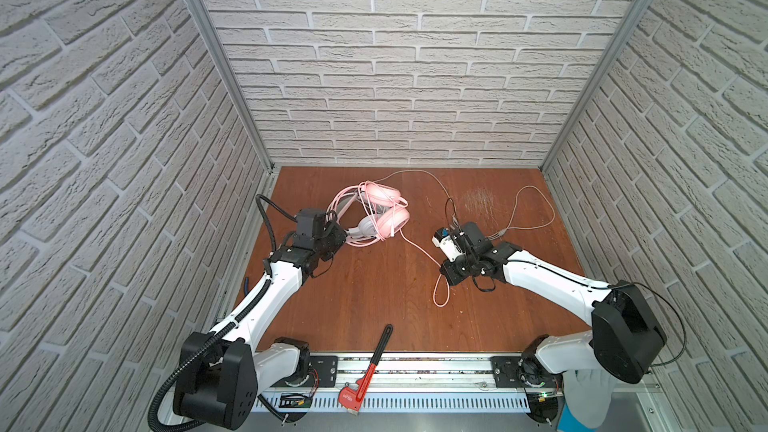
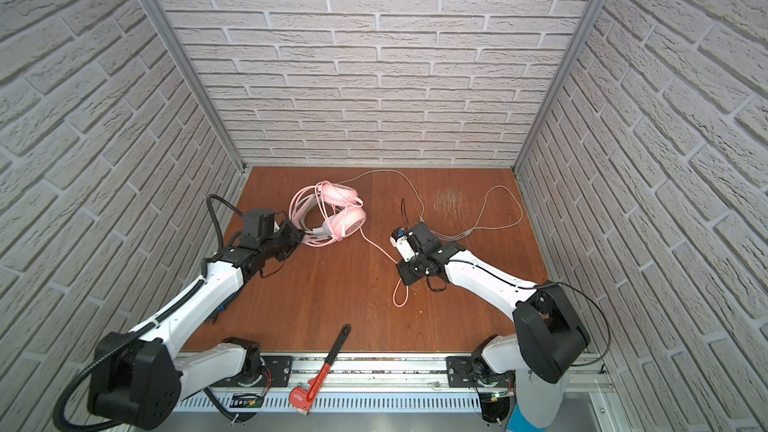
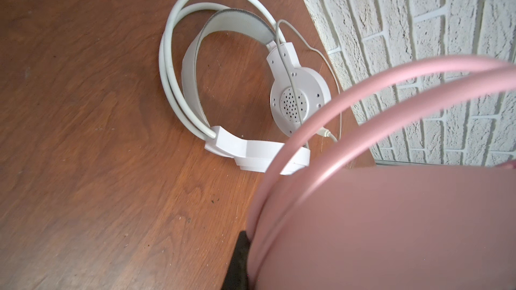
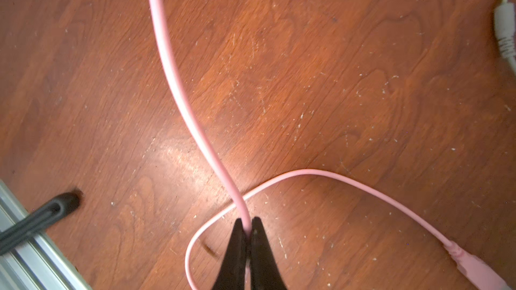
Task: Wrap the headphones
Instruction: 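Pull the pinched pink cable nearer the robot with the right gripper, then carry the pink cable over the held pink headset toward the left gripper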
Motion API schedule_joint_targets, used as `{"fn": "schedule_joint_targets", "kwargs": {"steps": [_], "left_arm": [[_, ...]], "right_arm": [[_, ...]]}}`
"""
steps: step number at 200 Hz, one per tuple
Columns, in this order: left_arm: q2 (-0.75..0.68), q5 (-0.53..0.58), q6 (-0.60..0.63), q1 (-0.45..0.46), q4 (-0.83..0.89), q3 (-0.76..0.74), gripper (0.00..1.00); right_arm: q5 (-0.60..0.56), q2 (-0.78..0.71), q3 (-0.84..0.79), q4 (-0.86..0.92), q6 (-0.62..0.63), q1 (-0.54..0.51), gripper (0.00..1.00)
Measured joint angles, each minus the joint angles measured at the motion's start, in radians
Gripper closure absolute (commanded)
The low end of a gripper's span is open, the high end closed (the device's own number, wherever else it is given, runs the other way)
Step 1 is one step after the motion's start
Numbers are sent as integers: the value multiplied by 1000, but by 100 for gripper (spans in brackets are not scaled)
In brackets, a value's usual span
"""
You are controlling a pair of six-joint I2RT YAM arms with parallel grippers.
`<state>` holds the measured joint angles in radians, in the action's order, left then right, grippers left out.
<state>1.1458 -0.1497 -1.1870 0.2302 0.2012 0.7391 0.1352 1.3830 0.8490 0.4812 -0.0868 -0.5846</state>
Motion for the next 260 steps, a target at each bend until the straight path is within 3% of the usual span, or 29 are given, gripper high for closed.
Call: {"fn": "schedule_joint_targets", "kwargs": {"steps": [81, 195, 260], "left_arm": [[0, 64, -38, 13, 34, 0, 100], [5, 118, -18, 46, 95, 42, 100], [32, 192, 27, 111, 177, 74, 100]], "right_arm": [[-68, -175, -46, -16, 168, -140, 94], [-73, -93, 66, 42, 357, -300, 94], [-29, -86, 159, 116, 462, -360, 94]]}}
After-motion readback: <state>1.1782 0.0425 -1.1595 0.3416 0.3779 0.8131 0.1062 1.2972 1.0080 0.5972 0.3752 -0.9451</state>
